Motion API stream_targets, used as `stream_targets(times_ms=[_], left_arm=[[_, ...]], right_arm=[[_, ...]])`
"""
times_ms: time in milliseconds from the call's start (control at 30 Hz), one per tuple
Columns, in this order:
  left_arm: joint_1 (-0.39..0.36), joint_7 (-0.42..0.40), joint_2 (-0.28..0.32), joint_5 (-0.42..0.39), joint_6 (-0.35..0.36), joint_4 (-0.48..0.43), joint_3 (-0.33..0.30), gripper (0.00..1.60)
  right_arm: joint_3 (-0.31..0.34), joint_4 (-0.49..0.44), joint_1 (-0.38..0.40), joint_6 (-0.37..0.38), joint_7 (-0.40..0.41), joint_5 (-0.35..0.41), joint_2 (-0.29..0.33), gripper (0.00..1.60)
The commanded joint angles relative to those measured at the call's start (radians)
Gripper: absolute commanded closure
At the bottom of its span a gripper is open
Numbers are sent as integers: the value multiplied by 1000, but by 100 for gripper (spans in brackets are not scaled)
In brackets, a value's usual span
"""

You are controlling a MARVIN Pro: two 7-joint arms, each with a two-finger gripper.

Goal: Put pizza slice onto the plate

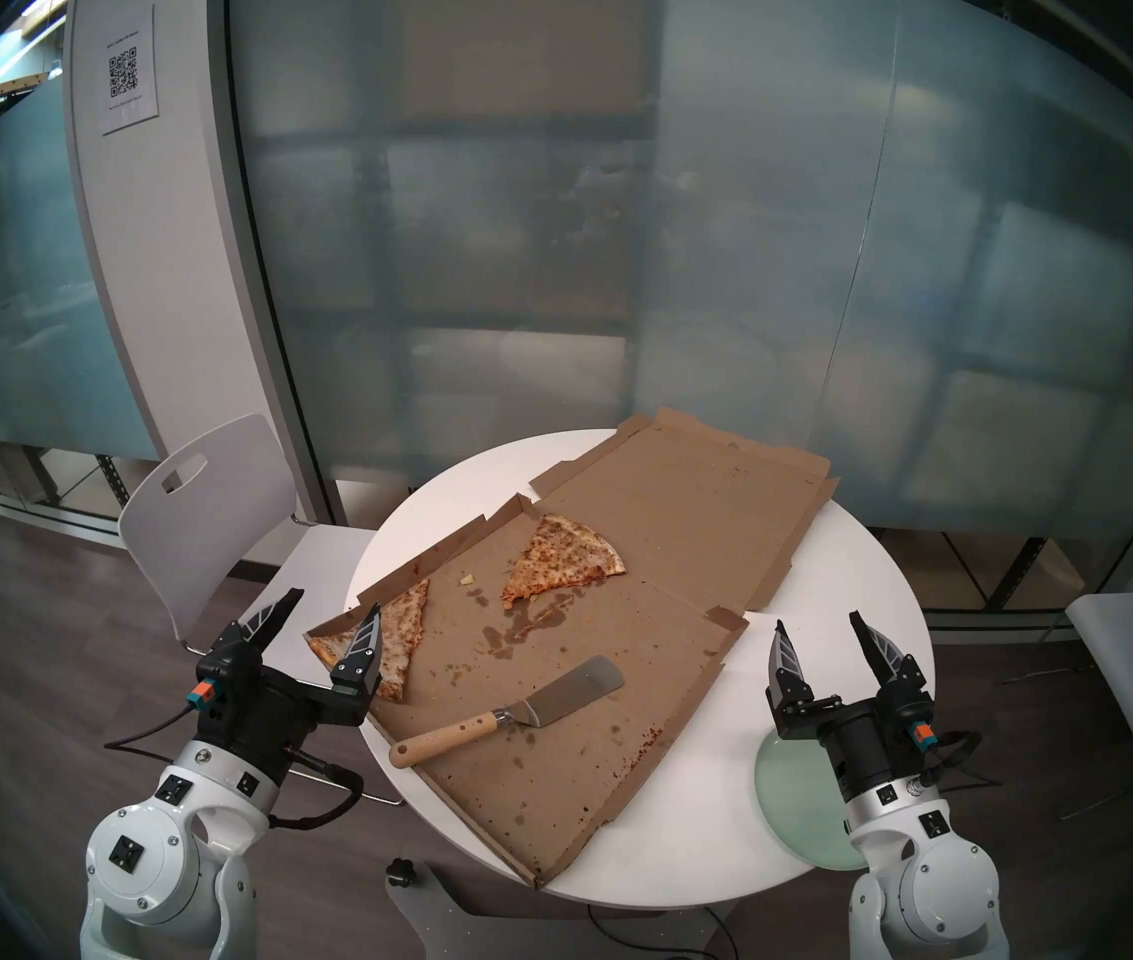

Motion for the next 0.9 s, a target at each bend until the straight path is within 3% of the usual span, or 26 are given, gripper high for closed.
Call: stream_targets(times_ms=[0, 567, 867], left_arm=[[-1, 0, 0, 0, -2, -18, 0, 0], [23, -4, -5, 7, -29, -19, 4, 0], [85, -94, 28, -33, -27, -69, 13, 0]], right_arm=[[0, -20, 2, -3, 1, 0, 1, 0], [0, -20, 2, -3, 1, 0, 1, 0], [1, -19, 2, -4, 1, 0, 1, 0]])
